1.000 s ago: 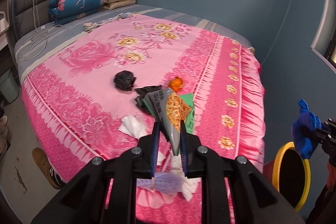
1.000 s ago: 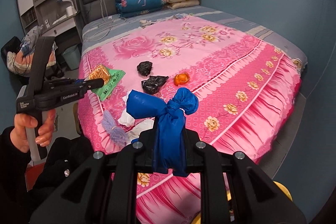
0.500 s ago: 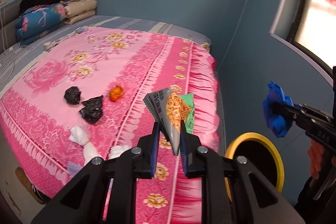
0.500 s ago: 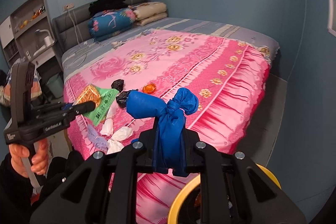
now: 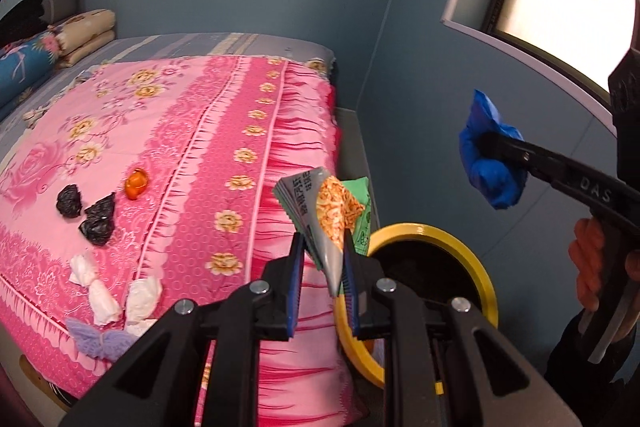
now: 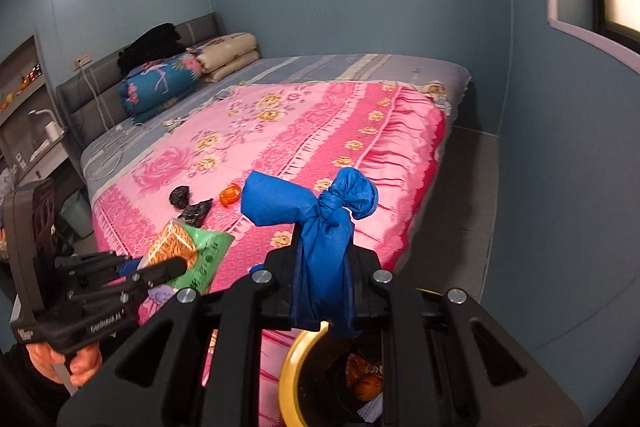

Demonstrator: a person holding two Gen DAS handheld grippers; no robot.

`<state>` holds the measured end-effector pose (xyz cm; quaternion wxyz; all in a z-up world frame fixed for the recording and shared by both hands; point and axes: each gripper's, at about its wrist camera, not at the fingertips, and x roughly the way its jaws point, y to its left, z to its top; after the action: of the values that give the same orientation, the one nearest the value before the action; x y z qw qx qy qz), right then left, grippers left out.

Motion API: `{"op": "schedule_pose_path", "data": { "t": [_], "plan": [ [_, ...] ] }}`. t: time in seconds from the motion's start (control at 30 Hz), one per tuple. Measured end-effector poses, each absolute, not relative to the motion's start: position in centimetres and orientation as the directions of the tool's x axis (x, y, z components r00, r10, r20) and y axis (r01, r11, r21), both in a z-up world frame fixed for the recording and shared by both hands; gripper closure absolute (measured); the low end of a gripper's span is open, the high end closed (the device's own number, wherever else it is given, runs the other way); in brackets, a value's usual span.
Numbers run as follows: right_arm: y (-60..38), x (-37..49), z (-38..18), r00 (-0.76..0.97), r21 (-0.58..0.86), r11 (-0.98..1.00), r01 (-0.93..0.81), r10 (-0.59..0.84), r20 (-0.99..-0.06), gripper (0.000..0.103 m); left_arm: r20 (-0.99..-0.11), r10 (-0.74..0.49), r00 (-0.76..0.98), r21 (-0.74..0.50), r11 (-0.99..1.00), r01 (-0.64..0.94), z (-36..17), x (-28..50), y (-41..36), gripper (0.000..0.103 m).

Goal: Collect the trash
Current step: 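Carry the green packet and blue glove in both tools over the yellow-rimmed bin, then open both tools to drop the packet and glove into the bin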

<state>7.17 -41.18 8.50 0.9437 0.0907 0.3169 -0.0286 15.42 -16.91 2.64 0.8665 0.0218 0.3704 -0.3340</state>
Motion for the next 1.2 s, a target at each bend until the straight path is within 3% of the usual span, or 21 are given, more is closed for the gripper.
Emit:
{"op": "schedule_pose_path", "data": {
  "t": [0.7, 0.87, 0.93, 1.03, 1.2],
  "plan": [
    [-48.6, 5.2, 3.1, 0.755, 0.289, 0.914, 0.283, -0.026, -0.655, 0.085, -0.792, -0.54, 0.286, -0.2, 0.672, 0.713, -4.1, 11.1, -25.9, 0.085],
    [-49.7, 4.4, 2.6, 0.753, 0.316, 0.895, 0.315, -0.033, -0.657, 0.078, -0.791, -0.55, 0.269, -0.198, 0.646, 0.737, -4.0, 9.9, -26.6, 0.073],
    [-50.2, 4.2, 2.6, 0.757, 0.329, 0.885, 0.328, -0.038, -0.652, 0.071, -0.79, -0.553, 0.265, -0.205, 0.645, 0.736, -3.9, 9.7, -26.6, 0.06],
    [-50.7, 3.6, 2.8, 0.762, 0.328, 0.877, 0.352, -0.065, -0.644, 0.066, -0.792, -0.55, 0.267, -0.211, 0.656, 0.725, -3.8, 9.7, -26.2, 0.05],
    [-51.5, 2.8, 3.2, 0.772, 0.334, 0.866, 0.372, -0.089, -0.63, 0.061, -0.787, -0.55, 0.278, -0.22, 0.672, 0.707, -3.5, 10.3, -25.0, 0.046]
  ]
}}
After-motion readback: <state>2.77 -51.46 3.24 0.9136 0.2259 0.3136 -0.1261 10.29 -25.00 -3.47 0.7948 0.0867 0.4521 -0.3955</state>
